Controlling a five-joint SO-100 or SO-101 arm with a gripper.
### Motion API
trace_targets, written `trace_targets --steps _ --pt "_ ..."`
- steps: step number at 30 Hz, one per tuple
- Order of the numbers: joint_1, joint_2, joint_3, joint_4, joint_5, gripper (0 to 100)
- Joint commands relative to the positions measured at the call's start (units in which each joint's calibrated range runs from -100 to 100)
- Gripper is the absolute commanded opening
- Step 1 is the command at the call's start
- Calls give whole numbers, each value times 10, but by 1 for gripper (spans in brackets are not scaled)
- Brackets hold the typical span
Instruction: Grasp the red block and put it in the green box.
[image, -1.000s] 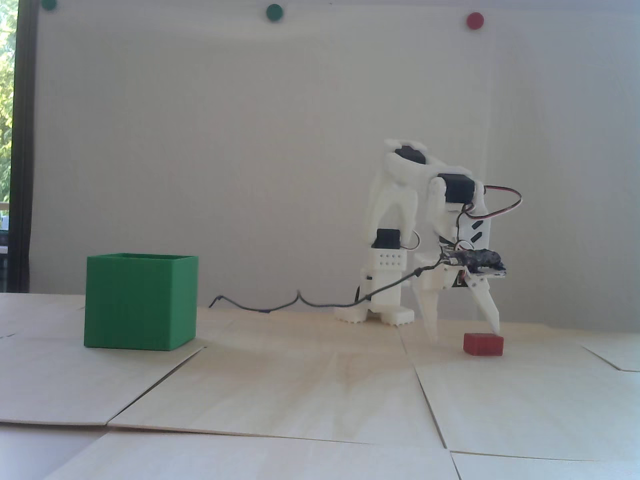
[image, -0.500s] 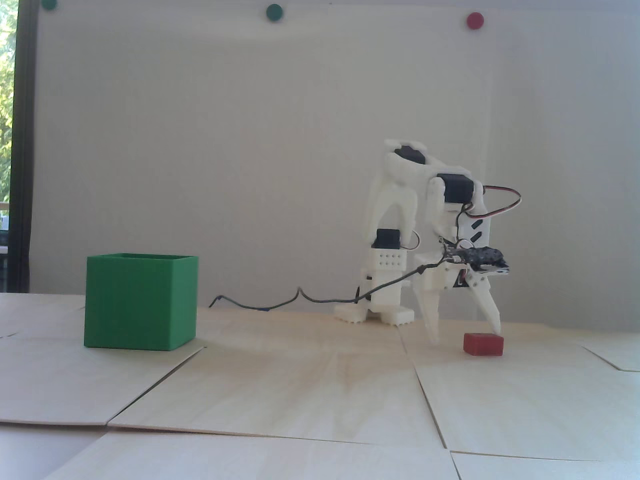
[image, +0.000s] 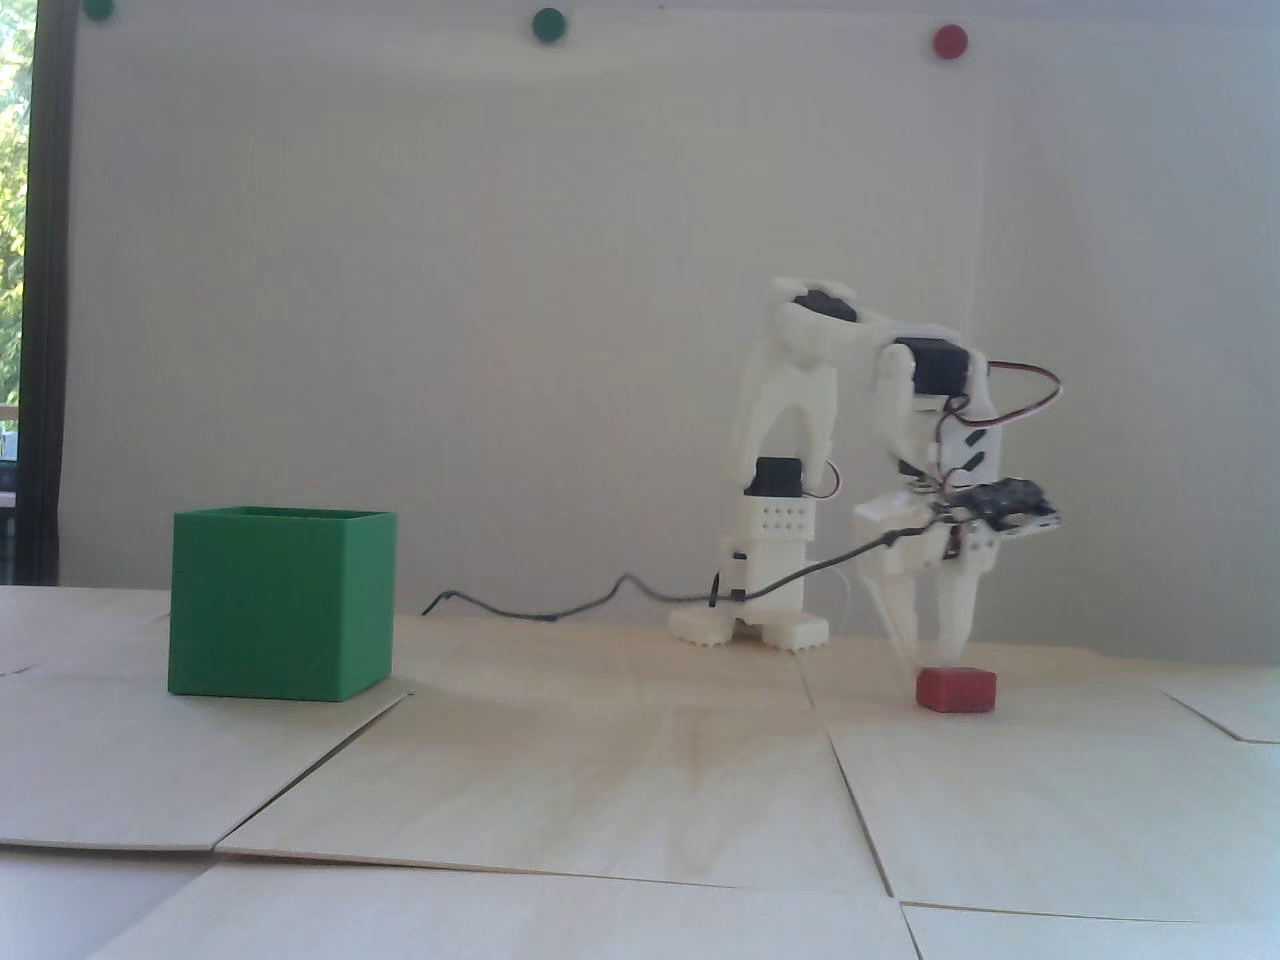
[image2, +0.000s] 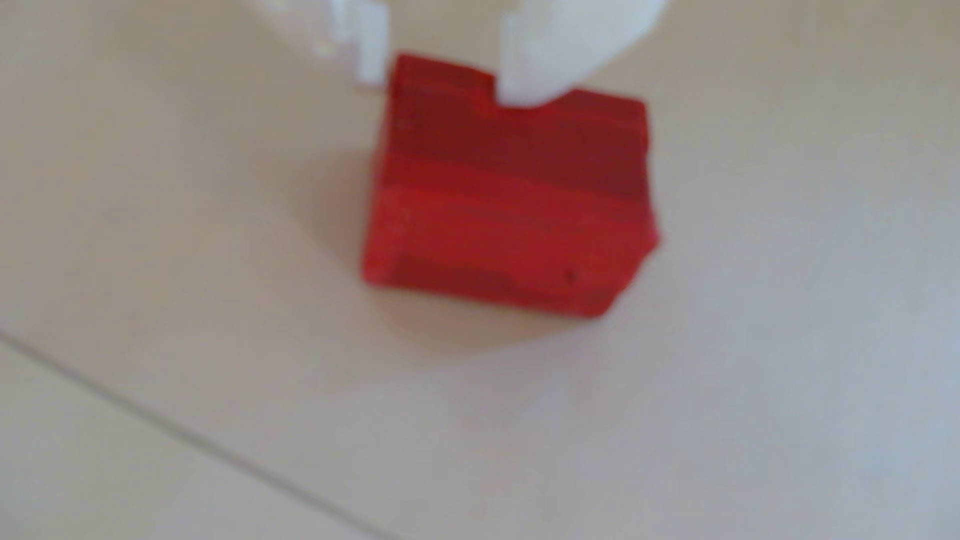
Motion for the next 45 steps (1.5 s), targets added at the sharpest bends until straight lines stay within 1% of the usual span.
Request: trace_targets --steps 1,3,6,11,15,18,21,26,28,34,40,41,45 --pt "12 -2 -10 -40 -19 23" --pt "12 -2 -10 -54 -18 28" --pt "13 -1 -10 -69 -17 33" --pt "15 26 -15 -106 -19 37" --pt "40 88 -86 -102 -22 40" --pt "58 125 -167 -59 -22 40" --pt "68 153 -288 23 -22 39" --pt "65 193 -402 103 -22 39" --pt "63 211 -421 123 -22 39" --pt "53 261 -434 135 -21 39" --pt "55 245 -444 136 -22 39" --pt "56 236 -454 146 -20 39" --pt "47 204 -496 241 -18 39"
